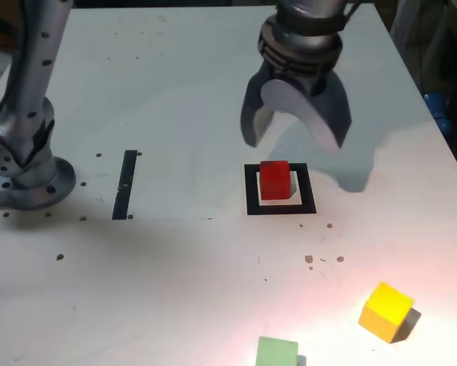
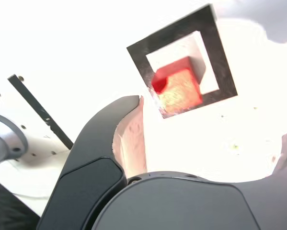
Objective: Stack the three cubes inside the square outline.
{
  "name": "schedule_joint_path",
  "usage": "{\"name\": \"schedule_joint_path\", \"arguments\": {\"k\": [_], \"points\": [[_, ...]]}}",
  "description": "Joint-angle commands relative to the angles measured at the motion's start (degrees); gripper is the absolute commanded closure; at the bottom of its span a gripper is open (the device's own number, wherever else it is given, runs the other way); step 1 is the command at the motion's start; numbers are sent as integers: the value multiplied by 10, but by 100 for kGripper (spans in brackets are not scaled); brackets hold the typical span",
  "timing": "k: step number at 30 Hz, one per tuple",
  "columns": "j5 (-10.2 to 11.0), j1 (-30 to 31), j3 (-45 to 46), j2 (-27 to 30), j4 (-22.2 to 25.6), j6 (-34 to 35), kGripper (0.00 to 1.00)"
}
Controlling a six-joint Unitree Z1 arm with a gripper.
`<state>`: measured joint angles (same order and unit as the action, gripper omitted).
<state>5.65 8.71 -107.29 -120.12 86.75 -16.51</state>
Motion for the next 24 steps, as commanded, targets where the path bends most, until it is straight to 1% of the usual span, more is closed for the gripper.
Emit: {"name": "schedule_joint_path", "arguments": {"k": [1,6,14,24], "points": [[4,16,-37,-27,20,-12,1],[1,51,-106,-70,43,-22,1],[-33,101,-175,-123,55,2,1],[-56,153,-253,-178,65,33,1]]}}
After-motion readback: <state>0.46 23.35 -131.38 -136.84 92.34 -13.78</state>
